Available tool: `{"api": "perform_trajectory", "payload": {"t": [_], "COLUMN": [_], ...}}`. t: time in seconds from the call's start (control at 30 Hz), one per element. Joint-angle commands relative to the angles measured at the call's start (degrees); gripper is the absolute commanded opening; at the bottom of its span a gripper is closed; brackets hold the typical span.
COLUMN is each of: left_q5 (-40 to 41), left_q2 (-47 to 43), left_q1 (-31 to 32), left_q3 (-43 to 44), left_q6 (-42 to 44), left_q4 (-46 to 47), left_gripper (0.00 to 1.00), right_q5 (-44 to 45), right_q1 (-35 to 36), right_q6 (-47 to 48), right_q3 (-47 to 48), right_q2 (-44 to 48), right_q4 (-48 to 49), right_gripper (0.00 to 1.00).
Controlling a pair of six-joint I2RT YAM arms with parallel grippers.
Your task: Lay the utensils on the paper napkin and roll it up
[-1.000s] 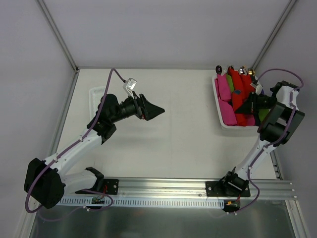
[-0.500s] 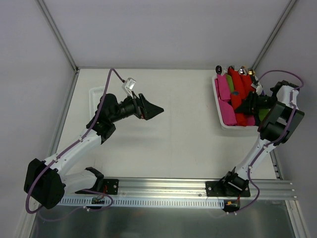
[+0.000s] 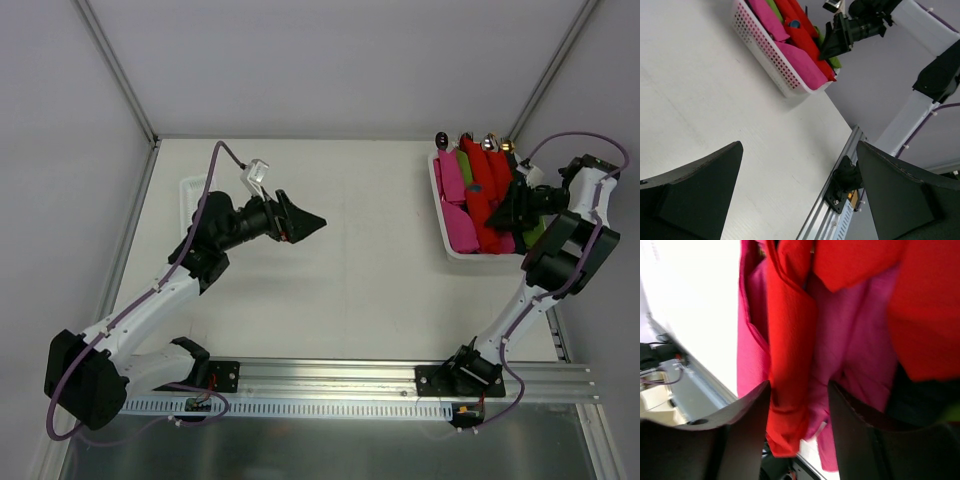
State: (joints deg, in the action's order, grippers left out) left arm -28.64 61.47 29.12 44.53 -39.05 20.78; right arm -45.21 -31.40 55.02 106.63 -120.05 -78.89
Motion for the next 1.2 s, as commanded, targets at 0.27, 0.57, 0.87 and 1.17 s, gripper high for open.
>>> {"api": "perform_trajectory", "payload": {"t": [0.27, 0.57, 0.87, 1.17], "left_q5": [7.2, 9.75, 12.12, 11.77], "left_q2": [-0.39, -0.83, -4.08, -3.82], "left_q1": [-2.32, -4.34, -5.66, -5.66], "left_q3": [4.33, 5.21, 5.65, 0.3], "left_q6": [3.63, 8.72, 11.1, 10.22], "left_q4": [-15.21, -26.31, -32.02, -33.43], "left_gripper": [0.99, 0.99, 0.99, 0.99], "right_q5": [3.13, -6.38, 8.44, 15.32], "right_q1": [-1.65, 8.44, 38.14, 55.39], "right_q6": [-1.67, -10.71, -31.2, -33.49], "right_q3": [8.15, 3.1, -24.43, -42.63], "right_q2": [8.68, 25.46, 45.77, 47.01], "right_q4": [-3.99, 1.44, 37.03, 49.44], "right_gripper": [0.67, 0.99, 0.99, 0.99]}}
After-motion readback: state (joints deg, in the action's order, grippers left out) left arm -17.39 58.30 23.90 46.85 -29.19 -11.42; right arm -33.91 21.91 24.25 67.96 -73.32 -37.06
